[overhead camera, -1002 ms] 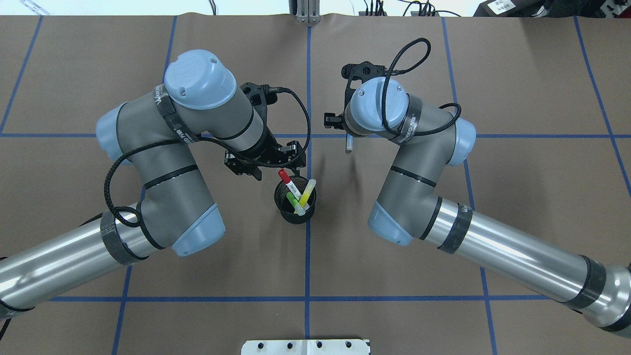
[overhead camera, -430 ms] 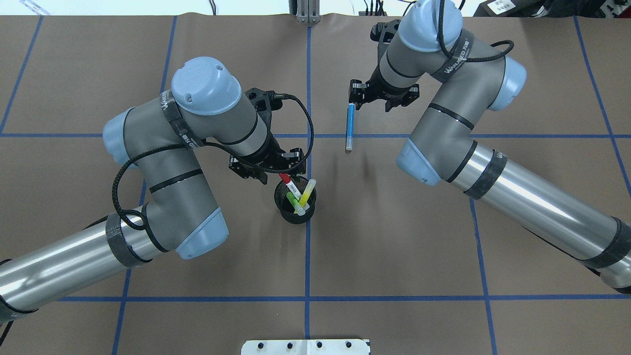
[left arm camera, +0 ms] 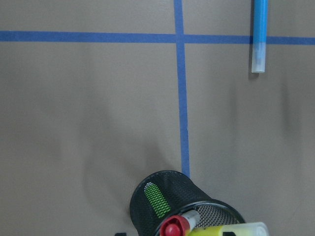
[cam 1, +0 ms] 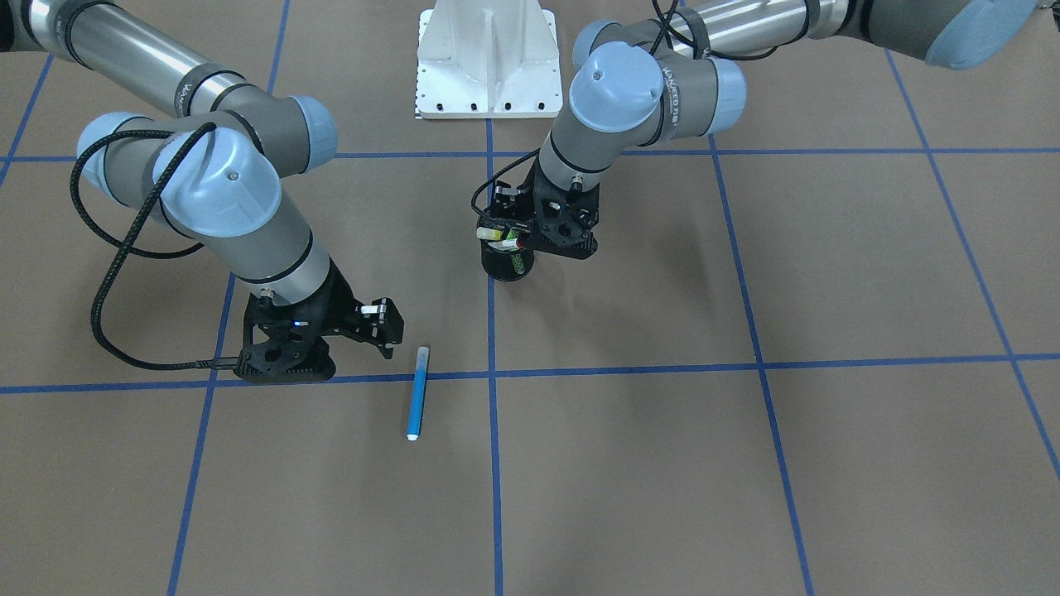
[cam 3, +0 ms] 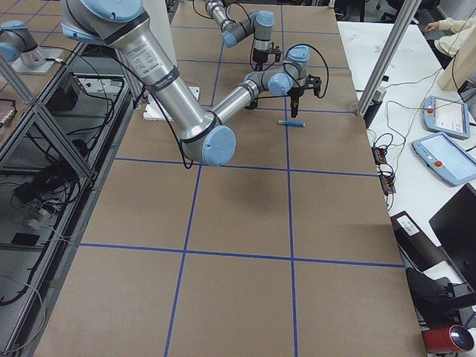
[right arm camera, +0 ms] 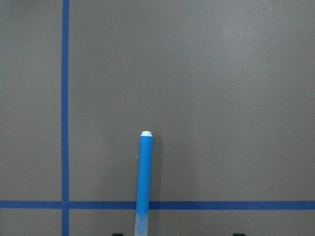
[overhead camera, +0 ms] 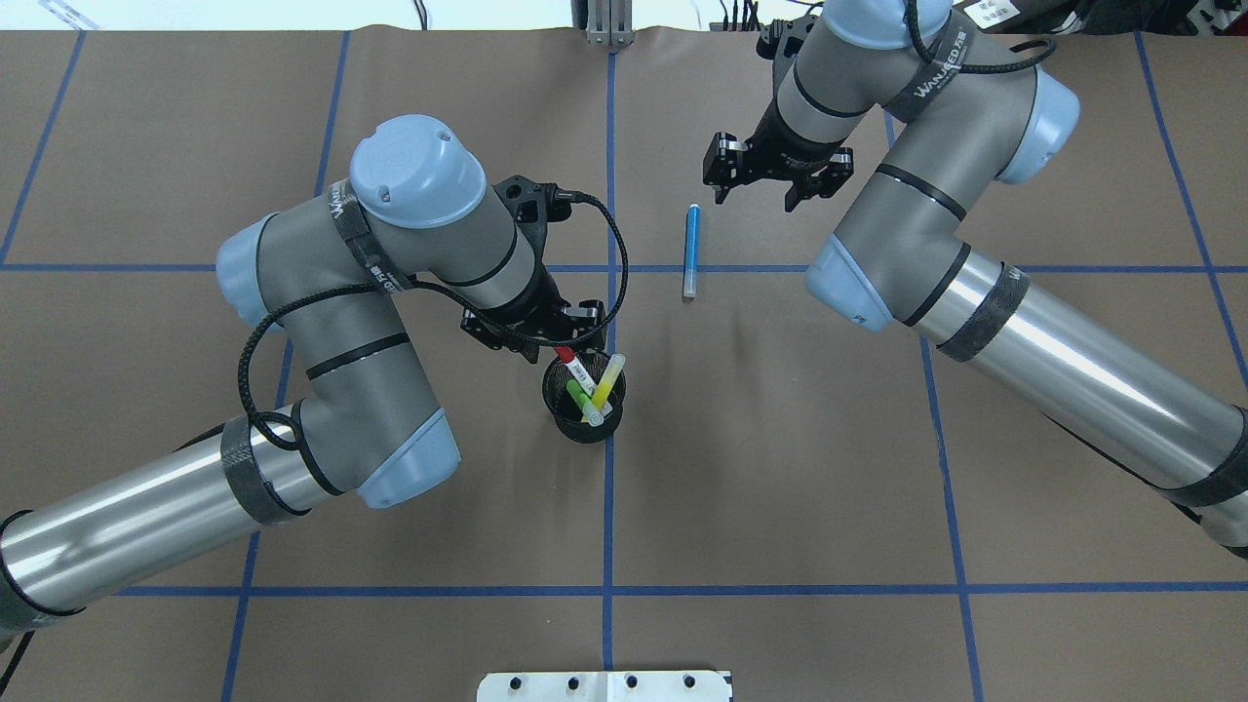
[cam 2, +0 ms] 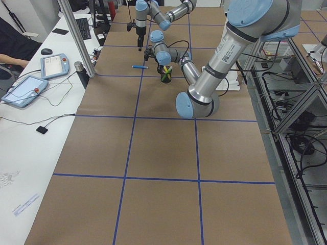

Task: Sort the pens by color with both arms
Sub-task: 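Lower the left gripper onto the red-capped marker while the right gripper withdraws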

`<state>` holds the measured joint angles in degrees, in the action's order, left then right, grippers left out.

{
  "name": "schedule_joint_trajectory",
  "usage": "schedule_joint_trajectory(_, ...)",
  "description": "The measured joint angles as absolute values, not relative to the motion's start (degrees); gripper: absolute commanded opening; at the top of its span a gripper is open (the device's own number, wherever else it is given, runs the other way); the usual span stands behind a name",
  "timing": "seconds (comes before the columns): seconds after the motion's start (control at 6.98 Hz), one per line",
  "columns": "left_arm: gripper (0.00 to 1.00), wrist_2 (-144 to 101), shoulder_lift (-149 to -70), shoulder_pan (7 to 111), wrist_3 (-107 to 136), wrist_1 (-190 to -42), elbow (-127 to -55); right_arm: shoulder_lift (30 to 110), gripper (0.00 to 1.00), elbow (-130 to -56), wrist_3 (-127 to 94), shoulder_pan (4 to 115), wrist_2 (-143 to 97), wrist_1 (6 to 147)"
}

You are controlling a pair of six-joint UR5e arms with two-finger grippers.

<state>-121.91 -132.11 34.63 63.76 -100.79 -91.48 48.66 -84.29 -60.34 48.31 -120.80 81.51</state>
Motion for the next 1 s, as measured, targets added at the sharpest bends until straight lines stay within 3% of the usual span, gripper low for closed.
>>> schedule_joint_trajectory(1.0,0.52,-123.7,-132.8,34.8,56.4,-100.7,-90.2,48.7,0.97,-83.7,-59.9,48.8,-121.7,82.6)
